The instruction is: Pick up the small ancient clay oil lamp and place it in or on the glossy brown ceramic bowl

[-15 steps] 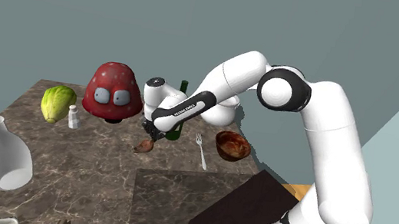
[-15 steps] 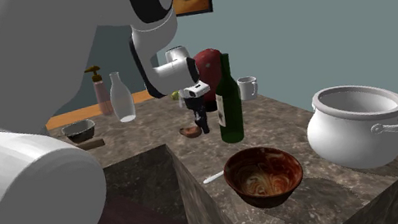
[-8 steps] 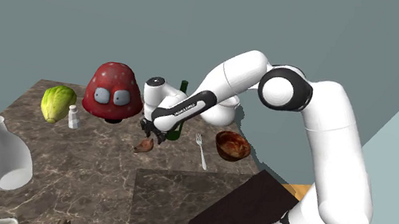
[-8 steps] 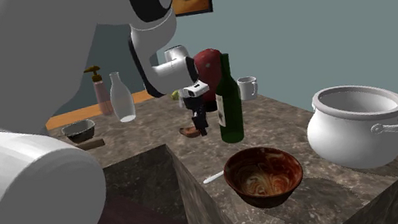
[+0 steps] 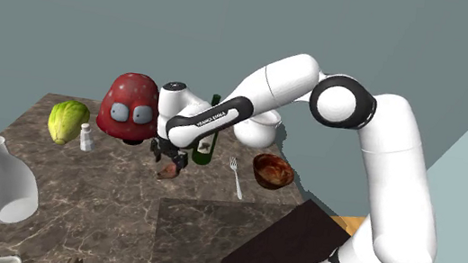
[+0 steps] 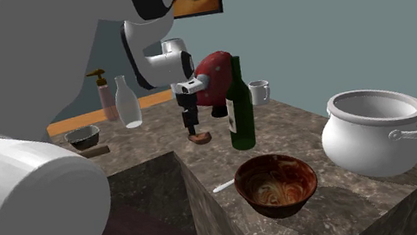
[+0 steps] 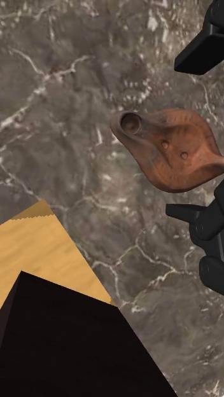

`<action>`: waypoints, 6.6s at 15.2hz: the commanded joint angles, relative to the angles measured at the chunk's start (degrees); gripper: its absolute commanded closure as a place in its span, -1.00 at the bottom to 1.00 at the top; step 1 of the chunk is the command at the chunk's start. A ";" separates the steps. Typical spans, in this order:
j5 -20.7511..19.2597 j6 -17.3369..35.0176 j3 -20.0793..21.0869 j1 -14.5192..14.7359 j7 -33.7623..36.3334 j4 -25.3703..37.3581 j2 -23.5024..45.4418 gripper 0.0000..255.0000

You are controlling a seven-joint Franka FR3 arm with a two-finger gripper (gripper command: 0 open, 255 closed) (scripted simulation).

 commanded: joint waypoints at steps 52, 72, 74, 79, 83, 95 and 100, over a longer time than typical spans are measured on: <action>3.83 -11.47 2.68 -1.76 -2.83 1.57 -10.09 1.00; 12.17 -1.07 -0.12 -15.72 -21.26 -33.68 -37.41 1.00; 13.00 -0.25 -1.22 -17.01 -24.15 -36.92 -40.06 1.00; 14.34 1.27 -4.69 -20.02 -31.54 -43.94 -46.06 1.00; 14.52 2.02 -8.10 -22.44 -37.51 -48.44 -50.11 1.00; 12.84 8.13 -13.96 -26.75 -46.11 -54.98 -50.97 1.00; 12.29 12.76 -13.93 -26.92 -45.56 -56.00 -47.35 1.00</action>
